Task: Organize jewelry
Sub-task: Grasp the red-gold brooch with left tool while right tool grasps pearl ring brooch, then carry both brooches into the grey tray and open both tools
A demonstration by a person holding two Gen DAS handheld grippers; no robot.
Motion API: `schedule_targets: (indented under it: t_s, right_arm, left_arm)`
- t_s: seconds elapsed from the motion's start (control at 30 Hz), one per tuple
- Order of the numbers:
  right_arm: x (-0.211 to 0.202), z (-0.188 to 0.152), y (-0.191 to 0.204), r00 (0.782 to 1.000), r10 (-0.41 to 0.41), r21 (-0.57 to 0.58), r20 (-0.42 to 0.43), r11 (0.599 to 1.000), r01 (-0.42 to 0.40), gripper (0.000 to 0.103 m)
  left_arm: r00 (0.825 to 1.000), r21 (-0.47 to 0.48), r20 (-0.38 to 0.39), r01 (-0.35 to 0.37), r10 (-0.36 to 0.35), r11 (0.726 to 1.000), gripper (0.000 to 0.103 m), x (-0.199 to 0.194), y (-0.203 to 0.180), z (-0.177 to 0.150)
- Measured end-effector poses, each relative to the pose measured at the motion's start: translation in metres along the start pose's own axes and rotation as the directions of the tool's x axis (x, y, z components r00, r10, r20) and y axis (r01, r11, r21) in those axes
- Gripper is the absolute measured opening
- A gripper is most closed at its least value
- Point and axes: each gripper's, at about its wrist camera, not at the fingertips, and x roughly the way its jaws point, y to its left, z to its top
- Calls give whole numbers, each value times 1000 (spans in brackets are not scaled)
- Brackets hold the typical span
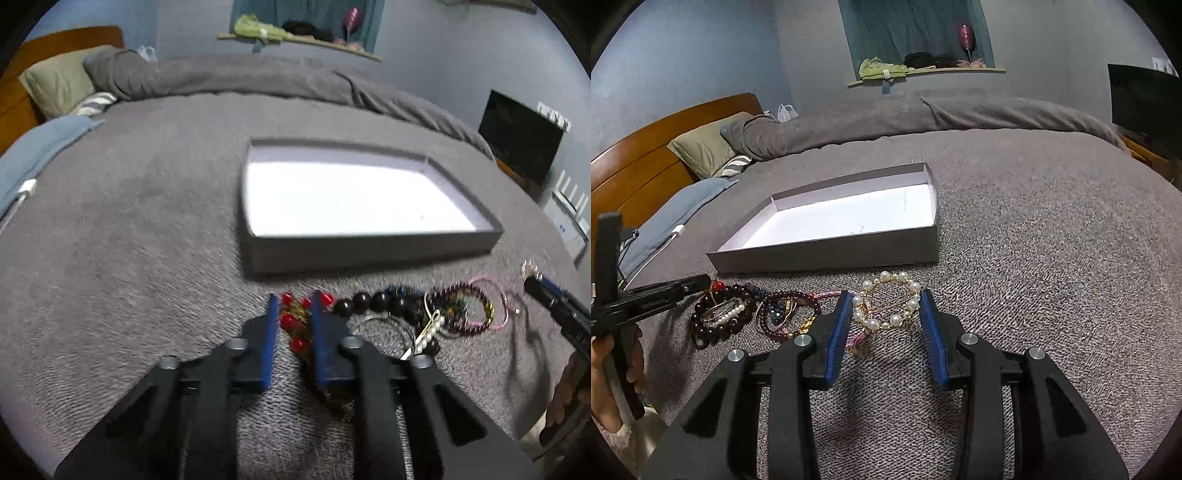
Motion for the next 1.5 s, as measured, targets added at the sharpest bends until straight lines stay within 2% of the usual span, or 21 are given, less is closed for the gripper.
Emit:
schedule_targets:
  t_s: [0.07, 0.13, 0.23, 0.4, 0.57, 0.7, 0.8, 1.0, 1.1, 1.23, 1.5]
  right_arm:
    - [-1, 1, -1, 1000, 1, 4, 6, 1000, -1, 38]
    - [-2, 2, -2, 1000, 1, 9, 12, 1000, -1, 38]
    - [-5, 4, -3, 1000, -3, 9, 27, 1000, 3, 38]
    - [-6, 6, -5, 999, -4, 13, 41, 1000, 3, 38]
    - [-10, 17, -7, 998, 6, 29, 68, 1000, -8, 38]
    - [-12, 40, -6, 993, 0, 26, 115, 1000, -3, 38]
    - [-10, 71, -3, 987, -2, 13, 159, 1000, 0, 38]
    - [20, 131, -2, 983, 13, -10, 185, 1000, -11, 38]
    - [46, 152, -9, 987, 11, -1, 163, 1000, -11, 38]
    - [87, 160, -17, 992, -1, 9, 125, 1000, 0, 38]
    - [156, 155, -14, 1000, -15, -36, -27, 999, 14, 38]
  left_arm:
    - [1000, 8, 4, 2, -2, 1000, 3, -1, -2, 0]
    - [999, 3, 32, 29, -29, 1000, 3, -10, -1, 2]
    - [995, 18, 93, 31, -33, 999, 3, -27, -4, 5]
    - [980, 26, 184, 68, -71, 997, 3, -59, -9, 19]
    - [966, 44, 241, 90, -98, 995, 3, -79, -12, 36]
    - [952, 61, 287, 96, -109, 994, 3, -91, -16, 55]
    - [942, 81, 320, 78, -100, 994, 3, -92, -21, 78]
    - [932, 31, 350, 91, -96, 995, 3, -64, -16, 126]
    - [937, 22, 337, 92, -94, 996, 3, -41, -14, 144]
    - [957, -1, 279, 81, -78, 997, 3, 8, -7, 164]
    - [986, -4, 153, 59, -58, 998, 3, 77, 9, 166]
